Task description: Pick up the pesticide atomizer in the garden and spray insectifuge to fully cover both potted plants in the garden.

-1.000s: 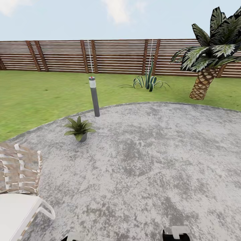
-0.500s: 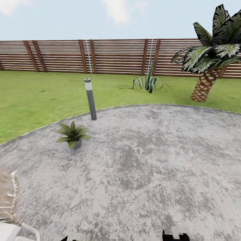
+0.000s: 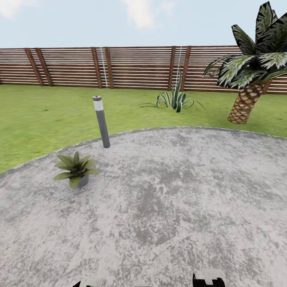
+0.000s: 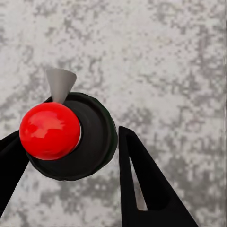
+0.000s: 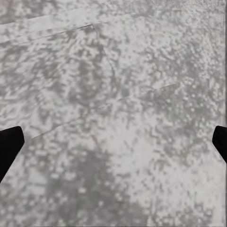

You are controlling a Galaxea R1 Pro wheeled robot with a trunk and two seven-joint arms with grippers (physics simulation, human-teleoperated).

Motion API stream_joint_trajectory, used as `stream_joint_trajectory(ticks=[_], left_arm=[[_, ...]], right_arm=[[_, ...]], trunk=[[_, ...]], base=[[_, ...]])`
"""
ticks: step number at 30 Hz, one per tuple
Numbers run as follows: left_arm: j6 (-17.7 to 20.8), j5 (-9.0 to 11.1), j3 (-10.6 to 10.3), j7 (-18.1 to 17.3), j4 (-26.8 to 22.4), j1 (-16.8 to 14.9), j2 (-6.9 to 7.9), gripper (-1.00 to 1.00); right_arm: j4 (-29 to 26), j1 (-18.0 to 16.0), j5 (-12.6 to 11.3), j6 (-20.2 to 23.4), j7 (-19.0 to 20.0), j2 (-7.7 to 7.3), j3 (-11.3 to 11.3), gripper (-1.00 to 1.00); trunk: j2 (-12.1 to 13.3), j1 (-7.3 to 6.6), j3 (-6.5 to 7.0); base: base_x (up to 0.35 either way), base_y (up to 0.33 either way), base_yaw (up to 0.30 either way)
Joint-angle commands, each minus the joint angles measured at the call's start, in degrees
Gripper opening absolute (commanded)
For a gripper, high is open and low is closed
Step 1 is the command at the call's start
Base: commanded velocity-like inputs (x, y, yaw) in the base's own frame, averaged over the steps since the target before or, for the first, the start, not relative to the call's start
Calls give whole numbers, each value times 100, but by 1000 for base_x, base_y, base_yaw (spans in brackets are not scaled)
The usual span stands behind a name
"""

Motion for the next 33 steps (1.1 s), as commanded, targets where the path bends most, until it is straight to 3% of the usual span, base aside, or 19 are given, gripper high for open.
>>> stream_joint_trajectory(ticks=[1,6,21,33], left_arm=[[-24,-60,29,25,6,-2,-1,-100],[-22,-60,29,25,6,-3,-1,-100],[-24,-60,32,25,6,-3,-1,-100],[-23,-60,33,25,7,-4,-1,-100]], right_arm=[[5,-4,42,4,-48,2,29,100],[5,0,45,4,-48,16,29,100],[5,-2,45,4,-48,18,29,100],[5,-1,45,4,-48,26,29,100]], trunk=[[-1,2,-5],[-1,2,-5],[-1,2,-5],[-1,2,-5]], base=[[331,-158,0],[330,-159,100],[330,-143,273],[337,-23,279]])
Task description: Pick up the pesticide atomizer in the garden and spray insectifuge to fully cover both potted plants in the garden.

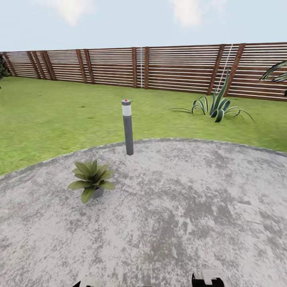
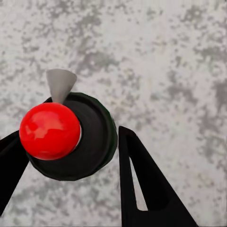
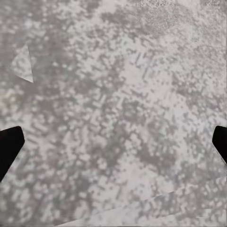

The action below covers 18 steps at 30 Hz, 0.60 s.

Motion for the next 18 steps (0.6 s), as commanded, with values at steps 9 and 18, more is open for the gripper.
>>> stream_joint_trajectory(ticks=[9,18], left_arm=[[-26,-60,30,23,8,-4,-2,-100],[-27,-60,27,23,8,0,-2,-100]], right_arm=[[4,-3,42,4,-56,2,32,100],[4,-2,42,4,-53,2,32,100]], trunk=[[-1,2,-5],[-1,2,-5]], base=[[339,0,279],[338,-14,279]])
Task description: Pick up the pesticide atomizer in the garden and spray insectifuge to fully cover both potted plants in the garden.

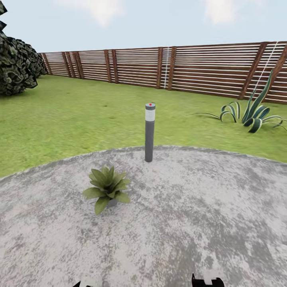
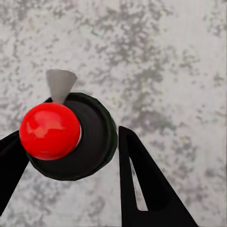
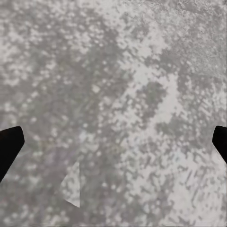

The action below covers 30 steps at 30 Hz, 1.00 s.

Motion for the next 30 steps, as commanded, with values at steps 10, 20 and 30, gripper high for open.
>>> stream_joint_trajectory(ticks=[10,20,30], left_arm=[[-23,-60,30,24,8,-5,-2,-100],[-23,-60,30,24,8,-5,-2,-100],[20,-112,-42,-60,-74,-14,-12,-100]], right_arm=[[4,0,42,5,-53,1,28,100],[1,-1,42,5,-58,-7,27,100],[-36,-4,58,5,-30,-56,39,100]], trunk=[[-2,2,-5],[-2,2,-5],[-2,2,-5]], base=[[224,-79,279],[12,-3,279],[0,0,119]])
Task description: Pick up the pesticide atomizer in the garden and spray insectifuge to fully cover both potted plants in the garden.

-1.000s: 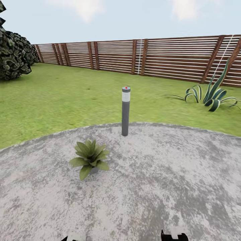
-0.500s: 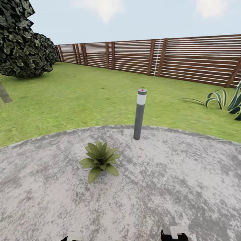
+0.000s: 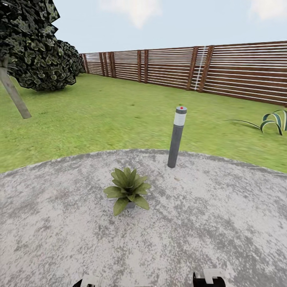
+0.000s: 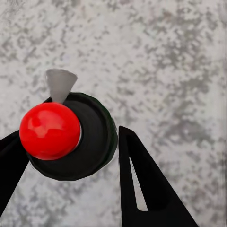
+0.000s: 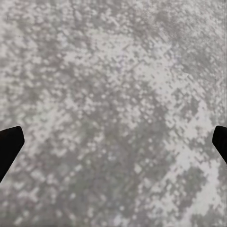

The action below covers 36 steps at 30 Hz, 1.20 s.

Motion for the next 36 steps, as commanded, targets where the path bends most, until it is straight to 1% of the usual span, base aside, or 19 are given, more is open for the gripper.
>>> stream_joint_trajectory(ticks=[1,4,6,7,10,11,13,14,15,17,18,19,20,21,25,26,30,33,36], left_arm=[[6,-86,14,10,3,-16,5,-100],[24,-167,-36,-304,0,-53,28,-100],[39,-272,-56,-823,-7,-76,122,-100],[49,-391,-60,-1167,-12,-94,211,-100],[106,-894,-63,-1971,-23,-307,381,-100],[184,-1123,-62,-2292,-20,-445,433,-100],[417,-1381,-61,-2853,-22,-633,489,-100],[518,-1454,-62,-3080,-25,-696,503,-100],[742,-1789,-64,-3928,-33,-941,572,-100],[801,-2128,-61,-4598,-34,-1173,655,-100],[980,-2437,-69,-5232,-35,-1580,687,-100],[1059,-2542,-67,-5313,-38,-1630,679,-100],[1213,-2890,-62,-5524,-136,-1714,634,-100],[1287,-3159,-56,-5690,-344,-1741,608,-100],[1580,-3410,-49,-6084,-784,-1757,596,-100],[1691,-3436,-51,-6233,-951,-1759,593,-100],[1800,-3466,-58,-6445,-1246,-1760,583,-100],[1807,-3466,-83,-6480,-1289,-1760,575,-100],[1811,-3459,-471,-6489,-1298,-1761,569,-100]], right_arm=[[-3,-4,48,4,-49,-8,28,100],[-18,-3,53,4,-40,-21,27,100],[-89,-6,54,4,-34,-86,27,100],[-154,-7,59,4,3,-185,30,100],[-447,-7,68,11,670,-404,156,100],[-662,-8,70,16,1152,-512,263,100],[-1037,-8,66,36,1919,-666,375,100],[-1137,-8,65,43,2120,-700,395,100],[-1281,-8,64,60,2448,-778,424,100],[-1349,-8,67,50,2716,-871,439,100],[-1805,-8,632,50,3685,-1079,454,100],[-1932,-8,918,56,3874,-1088,452,100],[-2190,-8,1712,70,4341,-1062,445,100],[-2363,-8,2165,106,4701,-1040,442,100],[-2732,-9,2450,279,5350,-1012,440,100],[-2887,-13,2479,320,5594,-992,440,-100],[-3229,-13,2508,358,6195,-945,440,-100],[-3366,-14,2519,363,6436,-798,441,-100],[-3533,-16,2534,392,6507,-554,446,-100]], trunk=[[-2,-1,-4],[-2,-1,-4],[-2,-1,-4],[-2,-1,-4],[-2,-1,-4],[-2,-1,-4],[-2,-1,-4],[-2,-1,-4],[-2,-1,-4],[-2,-1,-4],[-2,-1,-4],[-2,-1,-4],[-2,-1,-4],[-2,-1,-4],[-2,-1,-4],[-2,-1,-4],[-2,-1,-4],[-2,-1,-4],[-2,-1,-4]], base=[[0,0,2],[0,0,0],[0,0,0],[0,0,0],[0,0,0],[0,0,0],[0,0,0],[0,0,0],[0,0,0],[0,0,0],[0,0,0],[0,0,0],[0,0,0],[0,0,0],[0,0,0],[0,0,0],[0,0,0],[0,0,0],[0,0,0]])
